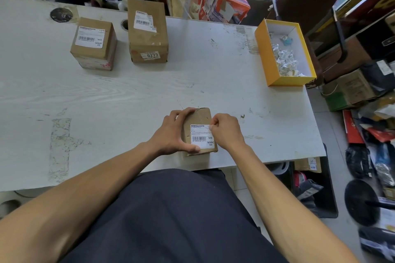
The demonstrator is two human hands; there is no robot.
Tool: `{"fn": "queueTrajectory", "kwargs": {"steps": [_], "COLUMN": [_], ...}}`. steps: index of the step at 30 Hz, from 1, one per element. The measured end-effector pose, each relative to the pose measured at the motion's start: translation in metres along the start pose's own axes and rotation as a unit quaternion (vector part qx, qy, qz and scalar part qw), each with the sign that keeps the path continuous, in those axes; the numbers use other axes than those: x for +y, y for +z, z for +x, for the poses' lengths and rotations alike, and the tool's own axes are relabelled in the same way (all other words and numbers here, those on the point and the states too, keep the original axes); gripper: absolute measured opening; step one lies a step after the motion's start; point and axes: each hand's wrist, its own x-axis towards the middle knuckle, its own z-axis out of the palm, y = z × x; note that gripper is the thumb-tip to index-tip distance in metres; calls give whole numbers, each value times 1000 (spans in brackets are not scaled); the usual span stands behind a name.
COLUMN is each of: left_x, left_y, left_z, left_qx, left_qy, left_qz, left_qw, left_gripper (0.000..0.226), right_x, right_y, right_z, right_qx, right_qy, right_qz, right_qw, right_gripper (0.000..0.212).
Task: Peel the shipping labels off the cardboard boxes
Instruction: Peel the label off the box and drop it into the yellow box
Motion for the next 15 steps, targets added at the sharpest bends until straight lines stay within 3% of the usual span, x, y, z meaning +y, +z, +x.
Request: {"fn": "queueTrajectory", "kwargs": {"steps": [7, 12, 15], "left_x": [0, 0, 0], "left_y": [0, 0, 0], "left_z": [0, -1, 0], "left_qx": [0, 5, 2], "left_qy": [3, 5, 6], "left_qz": [-3, -2, 1], "left_qw": [1000, 1000, 1000], "left_gripper": [118, 116, 116], "right_x": [3, 10, 14], "right_y": [8, 13, 12], "right_z": [-1, -8, -12], "right_qx": [-3, 77, 88], "right_qy": [-31, -36, -43], "right_qz": [-66, 17, 30], "right_qw": [997, 996, 995], "right_gripper": [14, 7, 8]}}
